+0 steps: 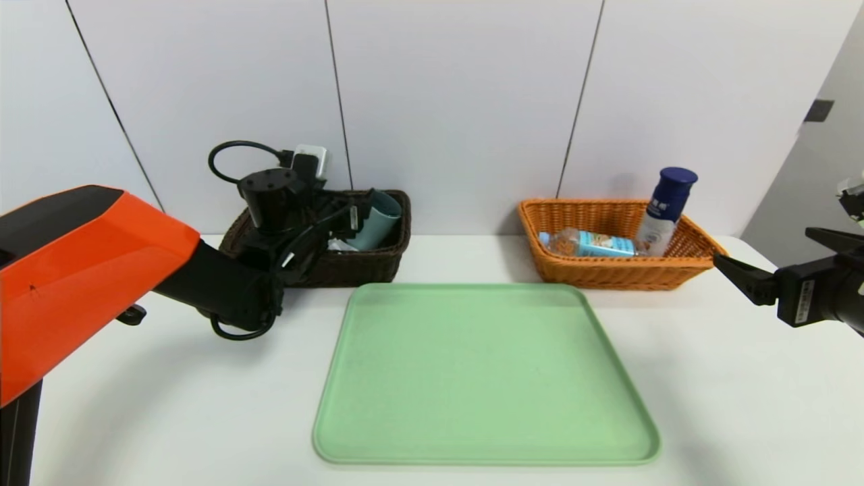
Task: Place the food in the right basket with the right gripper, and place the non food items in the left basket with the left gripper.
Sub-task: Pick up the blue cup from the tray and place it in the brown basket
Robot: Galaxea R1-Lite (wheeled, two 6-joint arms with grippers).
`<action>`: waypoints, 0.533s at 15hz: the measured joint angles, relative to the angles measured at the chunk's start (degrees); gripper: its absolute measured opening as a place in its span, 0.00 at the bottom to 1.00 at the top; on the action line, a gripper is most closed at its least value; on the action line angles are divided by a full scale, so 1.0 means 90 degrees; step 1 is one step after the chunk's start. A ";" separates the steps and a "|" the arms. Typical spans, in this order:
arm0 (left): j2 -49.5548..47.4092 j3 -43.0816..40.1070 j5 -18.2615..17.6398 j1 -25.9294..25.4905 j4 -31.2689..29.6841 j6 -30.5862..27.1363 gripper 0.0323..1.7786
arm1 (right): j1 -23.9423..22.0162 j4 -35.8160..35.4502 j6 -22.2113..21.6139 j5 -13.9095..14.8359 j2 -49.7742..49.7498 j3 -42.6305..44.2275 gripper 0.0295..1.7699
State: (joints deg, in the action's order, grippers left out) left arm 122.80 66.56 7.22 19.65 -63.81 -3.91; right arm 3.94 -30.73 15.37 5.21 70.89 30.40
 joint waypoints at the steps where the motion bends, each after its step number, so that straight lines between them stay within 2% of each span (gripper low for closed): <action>1: -0.0028 -0.0012 -0.0005 0.0003 0.0009 -0.0003 0.85 | 0.0000 -0.0003 -0.0003 0.0000 -0.0005 -0.0001 0.97; 8: -0.0634 -0.0015 -0.0015 -0.0119 0.0656 -0.0003 0.91 | 0.0000 0.0000 -0.0003 -0.0003 -0.0027 -0.0028 0.97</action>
State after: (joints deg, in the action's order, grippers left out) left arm 117.09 66.43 7.08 18.58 -57.91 -3.94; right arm 3.94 -30.73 15.35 5.18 70.64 30.15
